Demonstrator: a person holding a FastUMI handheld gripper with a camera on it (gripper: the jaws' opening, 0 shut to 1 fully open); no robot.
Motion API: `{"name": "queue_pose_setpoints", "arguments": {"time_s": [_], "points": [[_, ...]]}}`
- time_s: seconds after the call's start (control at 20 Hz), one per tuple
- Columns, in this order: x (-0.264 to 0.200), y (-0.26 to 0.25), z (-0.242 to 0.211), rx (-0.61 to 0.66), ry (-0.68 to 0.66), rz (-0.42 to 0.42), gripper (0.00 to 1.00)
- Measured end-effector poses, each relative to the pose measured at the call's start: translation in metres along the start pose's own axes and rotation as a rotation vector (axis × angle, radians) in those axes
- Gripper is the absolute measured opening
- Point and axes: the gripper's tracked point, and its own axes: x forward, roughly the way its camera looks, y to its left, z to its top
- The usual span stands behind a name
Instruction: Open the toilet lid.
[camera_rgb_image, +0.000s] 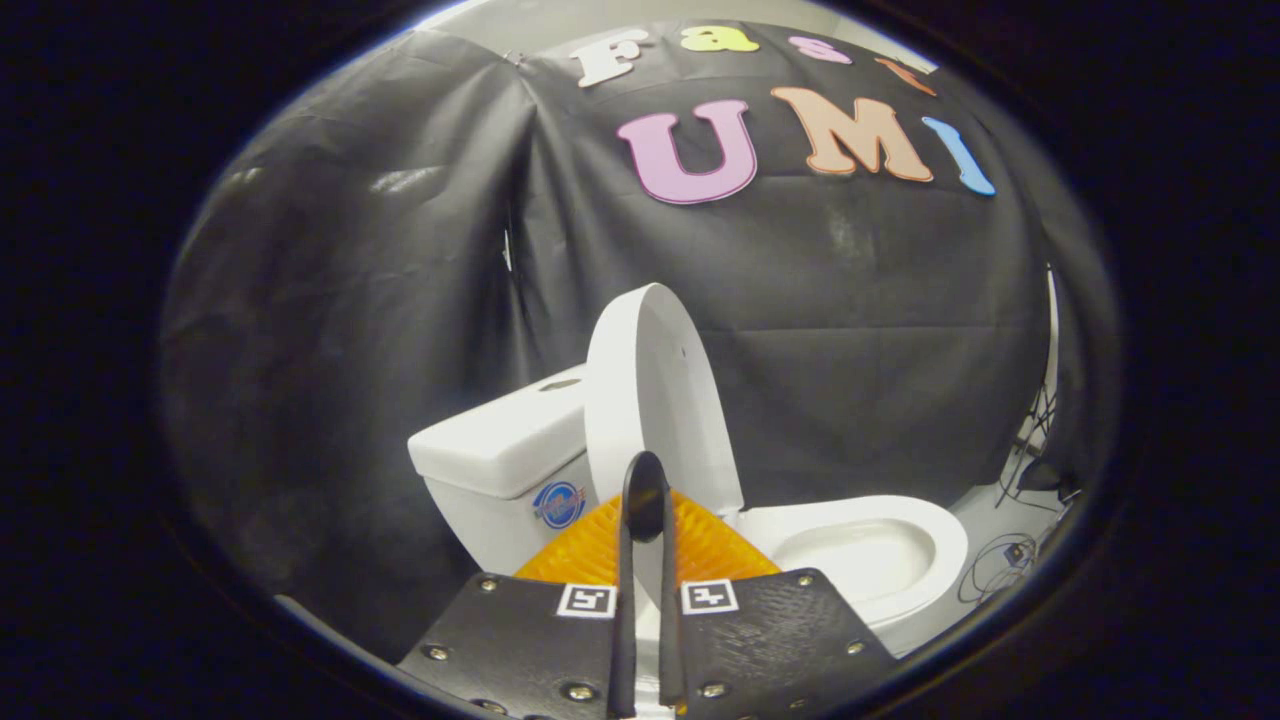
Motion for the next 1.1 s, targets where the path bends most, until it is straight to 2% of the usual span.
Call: {"name": "queue_pose_setpoints", "arguments": {"time_s": [0.1,0.2,0.45,0.55,0.6,0.9,1.1], "points": [[0.005,-0.001,-0.021,-0.026,0.075,0.008,0.15],[0.006,0.0,-0.038,-0.041,0.134,0.015,0.16],[-0.01,-0.011,-0.023,-0.219,0.045,-0.037,0.16],[-0.017,-0.02,-0.016,-0.245,0.015,-0.056,0.29],[-0.018,-0.023,-0.014,-0.248,0.008,-0.055,0.3],[-0.041,-0.043,0.001,-0.224,-0.005,-0.07,0.72],[-0.059,-0.065,0.013,-0.241,-0.024,-0.089,0.72]]}}
